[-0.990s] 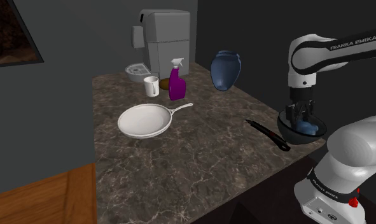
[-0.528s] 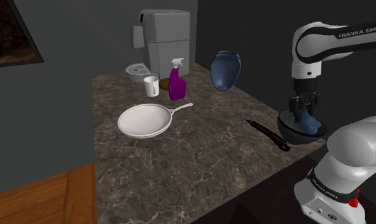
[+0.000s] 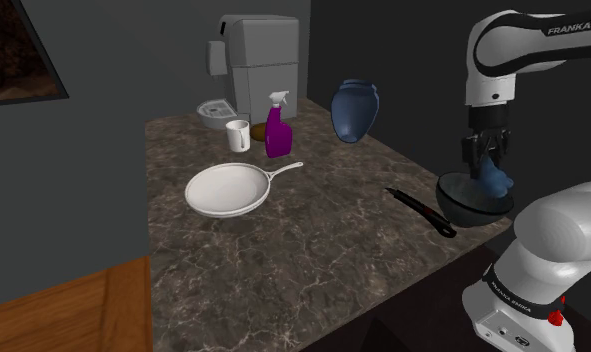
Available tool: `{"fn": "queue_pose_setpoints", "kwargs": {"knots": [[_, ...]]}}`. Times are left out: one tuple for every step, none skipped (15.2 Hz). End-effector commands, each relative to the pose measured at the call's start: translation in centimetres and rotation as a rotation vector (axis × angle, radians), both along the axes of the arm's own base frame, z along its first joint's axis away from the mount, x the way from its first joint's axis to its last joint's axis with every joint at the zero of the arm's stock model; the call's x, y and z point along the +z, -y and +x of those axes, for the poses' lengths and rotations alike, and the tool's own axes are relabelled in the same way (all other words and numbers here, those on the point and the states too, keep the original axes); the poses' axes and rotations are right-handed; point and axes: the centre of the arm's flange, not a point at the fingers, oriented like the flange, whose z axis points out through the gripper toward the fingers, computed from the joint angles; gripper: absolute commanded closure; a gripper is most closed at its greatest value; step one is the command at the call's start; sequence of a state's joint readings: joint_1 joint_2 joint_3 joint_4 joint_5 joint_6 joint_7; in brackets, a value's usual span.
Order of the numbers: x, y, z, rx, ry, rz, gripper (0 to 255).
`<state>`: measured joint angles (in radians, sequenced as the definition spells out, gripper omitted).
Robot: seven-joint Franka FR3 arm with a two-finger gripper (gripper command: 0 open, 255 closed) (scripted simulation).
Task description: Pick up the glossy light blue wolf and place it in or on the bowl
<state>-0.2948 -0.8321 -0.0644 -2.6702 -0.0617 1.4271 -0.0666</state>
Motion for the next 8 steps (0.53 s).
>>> {"fn": "queue_pose_setpoints", "kwargs": {"knots": [[1.1, 0.0, 0.0, 0.000, 0.000, 0.000, 255], [1.7, 0.0, 0.0, 0.000, 0.000, 0.000, 255], [2.2, 0.0, 0.0, 0.000, 0.000, 0.000, 255], [2.7, 0.0, 0.0, 0.000, 0.000, 0.000, 255], [3.2, 0.0, 0.0, 0.000, 0.000, 0.000, 255], [3.8, 0.0, 0.0, 0.000, 0.000, 0.000, 255], [4.3, 0.0, 0.0, 0.000, 0.000, 0.000, 255], [4.8, 0.0, 0.0, 0.000, 0.000, 0.000, 255]]}}
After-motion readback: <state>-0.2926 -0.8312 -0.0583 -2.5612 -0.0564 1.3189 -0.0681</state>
